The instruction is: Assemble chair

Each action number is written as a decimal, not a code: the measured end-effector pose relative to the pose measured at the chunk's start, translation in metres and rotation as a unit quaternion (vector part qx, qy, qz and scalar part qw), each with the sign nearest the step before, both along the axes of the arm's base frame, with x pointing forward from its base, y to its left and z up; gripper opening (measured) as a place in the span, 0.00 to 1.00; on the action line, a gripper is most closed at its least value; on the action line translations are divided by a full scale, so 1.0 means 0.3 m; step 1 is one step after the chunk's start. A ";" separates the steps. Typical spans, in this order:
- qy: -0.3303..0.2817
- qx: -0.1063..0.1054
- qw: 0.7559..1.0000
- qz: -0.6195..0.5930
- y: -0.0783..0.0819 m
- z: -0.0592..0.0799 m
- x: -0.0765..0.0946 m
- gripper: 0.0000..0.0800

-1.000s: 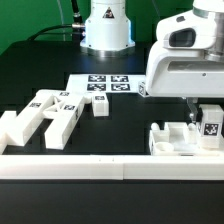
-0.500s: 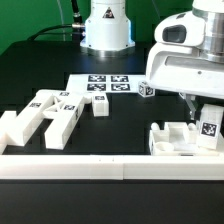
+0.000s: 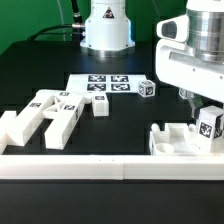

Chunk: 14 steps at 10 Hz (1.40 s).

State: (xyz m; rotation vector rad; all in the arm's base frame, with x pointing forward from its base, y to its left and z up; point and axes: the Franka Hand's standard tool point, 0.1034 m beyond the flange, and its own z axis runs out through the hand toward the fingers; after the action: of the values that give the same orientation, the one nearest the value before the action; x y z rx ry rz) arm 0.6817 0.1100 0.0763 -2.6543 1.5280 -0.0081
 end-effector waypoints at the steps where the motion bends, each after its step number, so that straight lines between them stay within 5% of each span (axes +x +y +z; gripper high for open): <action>1: 0.002 0.001 0.999 -0.038 0.000 0.000 0.001 0.36; 4: 0.001 0.000 1.000 -0.016 0.001 -0.002 0.000 0.50; 6: 0.030 -0.005 0.999 0.009 0.013 -0.002 -0.028 0.77; 14: 0.010 -0.010 0.938 0.346 0.013 0.000 -0.025 0.81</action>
Offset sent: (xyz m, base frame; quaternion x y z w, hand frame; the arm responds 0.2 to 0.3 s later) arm 0.0000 0.0000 0.0000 0.0000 0.0000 -0.0650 0.9979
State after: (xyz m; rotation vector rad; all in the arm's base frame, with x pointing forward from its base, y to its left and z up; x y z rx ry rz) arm 0.6743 0.1138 0.0764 -3.0484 0.5227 0.0471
